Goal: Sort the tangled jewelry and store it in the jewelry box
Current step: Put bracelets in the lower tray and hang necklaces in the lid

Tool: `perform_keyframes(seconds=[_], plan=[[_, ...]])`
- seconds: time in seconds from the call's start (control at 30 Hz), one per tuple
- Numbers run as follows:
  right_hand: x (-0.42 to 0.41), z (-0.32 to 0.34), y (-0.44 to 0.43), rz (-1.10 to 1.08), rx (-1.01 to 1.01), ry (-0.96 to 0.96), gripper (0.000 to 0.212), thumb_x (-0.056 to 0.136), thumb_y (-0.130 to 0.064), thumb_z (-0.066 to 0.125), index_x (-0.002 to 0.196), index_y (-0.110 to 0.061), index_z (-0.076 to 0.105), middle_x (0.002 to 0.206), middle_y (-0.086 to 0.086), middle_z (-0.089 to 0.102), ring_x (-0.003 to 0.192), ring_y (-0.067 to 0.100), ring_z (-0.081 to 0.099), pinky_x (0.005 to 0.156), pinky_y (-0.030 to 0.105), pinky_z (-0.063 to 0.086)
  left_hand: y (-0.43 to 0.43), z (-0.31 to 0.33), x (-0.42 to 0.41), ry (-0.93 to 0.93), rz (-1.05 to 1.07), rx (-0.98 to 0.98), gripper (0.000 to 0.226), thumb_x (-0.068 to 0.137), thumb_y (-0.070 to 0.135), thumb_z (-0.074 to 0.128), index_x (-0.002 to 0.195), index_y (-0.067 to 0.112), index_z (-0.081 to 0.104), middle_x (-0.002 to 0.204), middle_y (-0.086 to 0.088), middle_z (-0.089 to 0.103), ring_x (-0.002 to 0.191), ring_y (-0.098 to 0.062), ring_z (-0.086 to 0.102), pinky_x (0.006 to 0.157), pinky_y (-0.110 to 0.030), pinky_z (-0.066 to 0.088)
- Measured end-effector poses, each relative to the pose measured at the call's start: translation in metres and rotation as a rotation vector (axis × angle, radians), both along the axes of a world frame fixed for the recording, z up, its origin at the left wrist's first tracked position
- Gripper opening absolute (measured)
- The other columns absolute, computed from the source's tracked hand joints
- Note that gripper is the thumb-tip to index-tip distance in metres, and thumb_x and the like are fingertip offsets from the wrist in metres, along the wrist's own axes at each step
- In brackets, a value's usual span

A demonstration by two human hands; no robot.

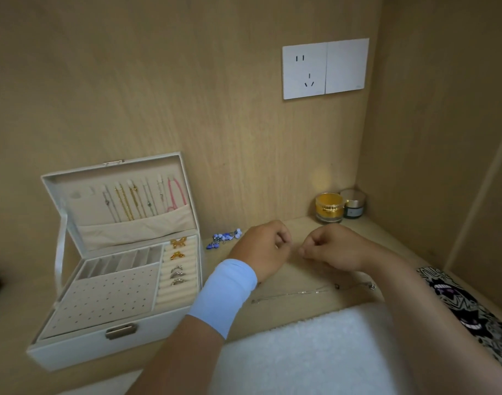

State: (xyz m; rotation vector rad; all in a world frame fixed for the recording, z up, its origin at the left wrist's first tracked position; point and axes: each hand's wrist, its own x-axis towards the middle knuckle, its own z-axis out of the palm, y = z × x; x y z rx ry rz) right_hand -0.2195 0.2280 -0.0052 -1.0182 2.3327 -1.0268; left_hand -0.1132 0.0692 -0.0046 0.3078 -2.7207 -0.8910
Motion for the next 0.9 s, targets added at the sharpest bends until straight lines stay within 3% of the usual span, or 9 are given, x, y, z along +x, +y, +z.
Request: perform_keyframes(seconds=[0.13, 0.27, 0.37, 0.5, 0.63, 0.77, 0.83, 0.9], plan=[[0.021, 0.018, -0.010, 0.074, -0.145, -0.165, 0.020, 0.100, -0.021, 0.058, 0.089, -0.007, 0.067, 0.079, 0.008, 0.073, 0.056, 0.015, 0.055, 0.047, 0.017, 0.041, -0.019, 0.019, 0.023, 0.084, 0.018, 0.046, 0.020, 0.089, 0.020, 0.057, 0.090, 0.037, 0.067, 0.082, 0.015, 0.062, 0.067, -0.003, 0.056, 0.068, -0.022, 0.046], [0.038, 0.037, -0.027, 0.135, -0.202, -0.231, 0.017, 0.100, -0.025, 0.059, 0.093, -0.012, 0.069, 0.064, 0.001, 0.057, 0.050, 0.012, 0.045, 0.046, 0.021, 0.033, -0.041, 0.045, 0.049, 0.134, 0.035, 0.044, 0.023, 0.092, 0.018, 0.055, 0.092, 0.033, 0.073, 0.072, 0.016, 0.063, 0.061, -0.002, 0.058, 0.063, -0.018, 0.044], [0.053, 0.051, -0.049, 0.225, -0.204, -0.247, 0.018, 0.099, -0.023, 0.061, 0.098, -0.011, 0.074, 0.062, 0.000, 0.048, 0.051, 0.013, 0.042, 0.049, 0.025, 0.030, -0.067, 0.063, 0.076, 0.193, 0.080, 0.036, 0.026, 0.094, 0.015, 0.054, 0.093, 0.032, 0.073, 0.078, 0.015, 0.069, 0.068, 0.003, 0.061, 0.063, -0.010, 0.045], [0.070, 0.063, -0.078, 0.269, -0.202, -0.237, 0.020, 0.097, -0.020, 0.063, 0.100, -0.004, 0.073, 0.064, 0.001, 0.053, 0.050, 0.013, 0.042, 0.049, 0.026, 0.028, -0.098, 0.078, 0.110, 0.205, 0.127, 0.112, 0.027, 0.098, 0.013, 0.050, 0.094, 0.028, 0.072, 0.082, 0.013, 0.073, 0.068, -0.015, 0.065, 0.072, -0.032, 0.057], [0.091, 0.071, -0.115, 0.314, -0.200, -0.225, 0.018, 0.098, -0.020, 0.061, 0.088, -0.012, 0.073, 0.069, 0.003, 0.063, 0.052, 0.013, 0.045, 0.049, 0.026, 0.029, -0.132, 0.085, 0.145, 0.157, 0.172, 0.097, 0.030, 0.099, 0.010, 0.048, 0.089, 0.027, 0.071, 0.079, 0.013, 0.073, 0.063, -0.008, 0.062, 0.075, -0.032, 0.055], [0.108, 0.077, -0.149, 0.355, -0.172, -0.192, 0.022, 0.100, -0.021, 0.055, 0.094, -0.008, 0.071, 0.092, 0.004, 0.075, 0.067, 0.015, 0.055, 0.052, 0.024, 0.035, -0.159, 0.087, 0.173, 0.048, 0.202, 0.130, 0.030, 0.099, 0.010, 0.047, 0.088, 0.024, 0.071, 0.075, 0.008, 0.073, 0.062, -0.021, 0.055, 0.064, -0.032, 0.049], [0.116, 0.079, -0.165, 0.359, -0.160, -0.204, 0.026, 0.101, -0.021, 0.051, 0.096, -0.003, 0.070, 0.102, 0.005, 0.076, 0.070, 0.014, 0.057, 0.056, 0.025, 0.038, -0.170, 0.087, 0.184, -0.030, 0.200, 0.167, 0.031, 0.098, 0.008, 0.047, 0.091, 0.023, 0.073, 0.071, 0.006, 0.071, 0.060, -0.016, 0.052, 0.061, -0.027, 0.045], [0.123, 0.078, -0.179, 0.362, -0.153, -0.207, 0.028, 0.102, -0.024, 0.048, 0.087, -0.011, 0.068, 0.102, 0.002, 0.077, 0.074, 0.013, 0.059, 0.063, 0.027, 0.041, -0.181, 0.088, 0.193, -0.081, 0.202, 0.206, 0.033, 0.096, 0.005, 0.046, 0.092, 0.022, 0.074, 0.067, 0.007, 0.068, 0.057, -0.012, 0.052, 0.062, -0.027, 0.045]])
